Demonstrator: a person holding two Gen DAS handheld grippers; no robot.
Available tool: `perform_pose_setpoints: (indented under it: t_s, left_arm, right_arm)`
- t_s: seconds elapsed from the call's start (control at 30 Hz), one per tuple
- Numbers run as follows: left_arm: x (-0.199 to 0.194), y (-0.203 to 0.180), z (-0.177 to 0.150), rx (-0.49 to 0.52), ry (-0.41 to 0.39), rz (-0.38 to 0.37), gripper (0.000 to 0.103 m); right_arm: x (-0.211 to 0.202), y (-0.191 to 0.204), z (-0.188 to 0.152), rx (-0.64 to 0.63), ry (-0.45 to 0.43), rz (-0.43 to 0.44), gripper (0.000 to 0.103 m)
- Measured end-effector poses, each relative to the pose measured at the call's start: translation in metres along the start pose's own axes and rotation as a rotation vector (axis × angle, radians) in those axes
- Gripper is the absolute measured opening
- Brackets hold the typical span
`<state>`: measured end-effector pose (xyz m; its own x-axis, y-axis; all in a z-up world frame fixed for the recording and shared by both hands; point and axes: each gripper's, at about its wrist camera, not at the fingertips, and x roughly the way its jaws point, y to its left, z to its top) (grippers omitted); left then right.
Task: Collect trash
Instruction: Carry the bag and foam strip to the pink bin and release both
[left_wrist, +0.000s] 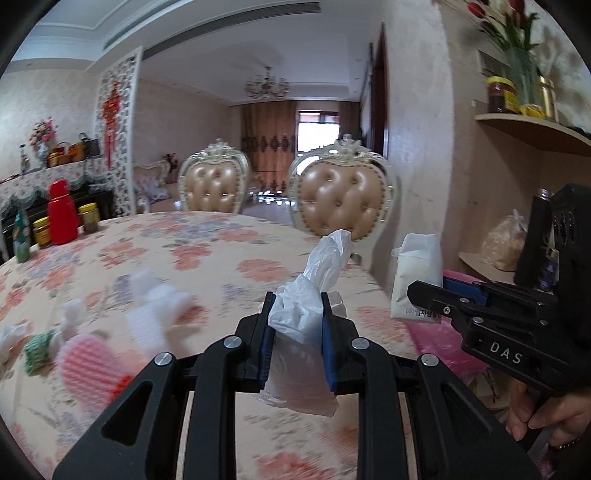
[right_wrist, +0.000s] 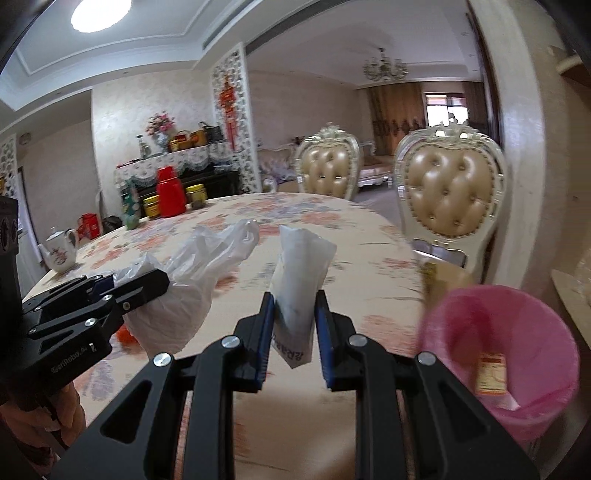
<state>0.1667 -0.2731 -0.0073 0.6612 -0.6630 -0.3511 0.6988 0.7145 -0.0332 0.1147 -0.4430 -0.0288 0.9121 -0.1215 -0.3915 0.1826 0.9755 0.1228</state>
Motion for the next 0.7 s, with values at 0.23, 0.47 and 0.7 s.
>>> perform_pose_setpoints:
  t_s: [0.23,0.47,0.7]
  left_arm:
    - [0.031,-0.039,0.006,0.021,0.021,-0.099,0.021]
    - [0.063,-0.088,0.019,0.037,0.016,-0.255,0.021]
    - [0.108,-0.143,0.027,0.033,0.070,-0.390,0.021]
  right_arm:
    - [-0.016,-0.054,-0.007,0.052,-0.006,-0.116,0.022]
    - [-0.042,-0.118,-0.016,0.099,-0.007,-0.264,0.022]
    - [-0.063,-0.169,-0.034,0.151,0.012,-0.376,0.022]
